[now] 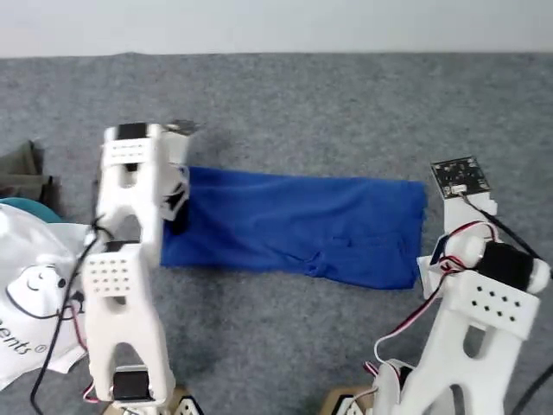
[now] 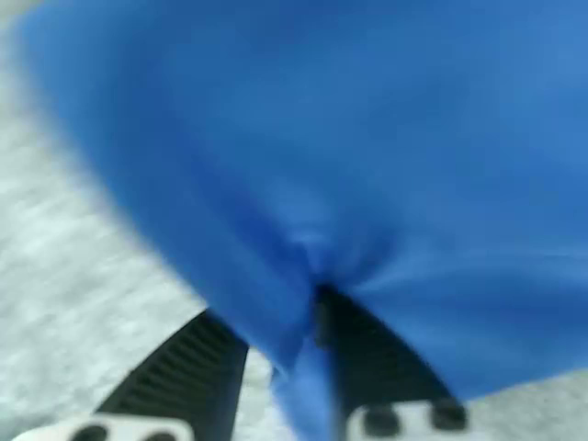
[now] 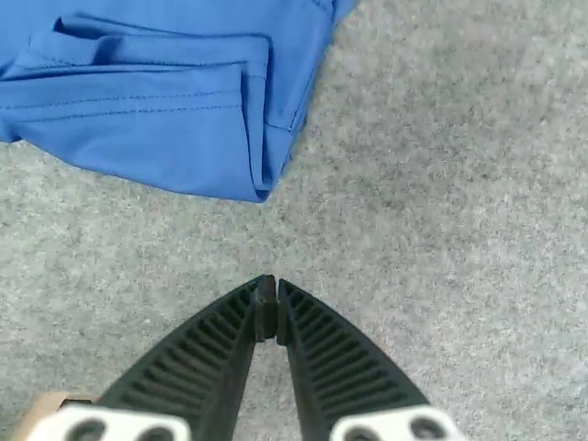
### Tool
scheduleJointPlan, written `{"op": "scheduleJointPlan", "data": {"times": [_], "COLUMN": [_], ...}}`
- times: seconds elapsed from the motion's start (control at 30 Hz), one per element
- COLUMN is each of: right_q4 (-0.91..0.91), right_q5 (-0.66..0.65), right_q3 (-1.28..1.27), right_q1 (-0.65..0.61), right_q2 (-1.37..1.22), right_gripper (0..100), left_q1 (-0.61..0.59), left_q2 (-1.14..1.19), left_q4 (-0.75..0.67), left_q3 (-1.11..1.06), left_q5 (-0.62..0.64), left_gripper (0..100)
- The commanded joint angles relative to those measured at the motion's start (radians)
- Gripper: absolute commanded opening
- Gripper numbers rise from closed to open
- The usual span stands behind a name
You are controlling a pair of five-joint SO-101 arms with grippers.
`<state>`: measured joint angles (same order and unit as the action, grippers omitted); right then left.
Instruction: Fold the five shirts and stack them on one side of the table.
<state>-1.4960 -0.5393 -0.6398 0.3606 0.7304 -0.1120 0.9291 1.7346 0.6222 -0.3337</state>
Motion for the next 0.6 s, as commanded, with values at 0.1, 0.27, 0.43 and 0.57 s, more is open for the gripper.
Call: {"op": "scheduleJointPlan", "data": {"times": [0.1,0.27,0.43,0.57], "right_q4": [-0.074,-0.133,-0.16,-0.153], "right_q5": [-0.003,-0.006,-0.055,-0.152], "right_q3": [0.173,0.313,0.379,0.376], "right_q1": [0.016,0.108,0.255,0.364], "right_q2": [0.036,0.036,0.036,0.028], "right_gripper": [1.0,1.0,1.0,1.0], "left_q1": [0.009,0.021,0.13,0.27], "left_q2": [0.038,-0.17,-0.434,-0.605], "left_q4": [0.02,0.02,0.02,0.02], "left_q3": [0.074,0.056,-0.05,-0.111], "left_q5": [-0.014,-0.006,0.029,0.029], "left_gripper": [0,0,0,0]}}
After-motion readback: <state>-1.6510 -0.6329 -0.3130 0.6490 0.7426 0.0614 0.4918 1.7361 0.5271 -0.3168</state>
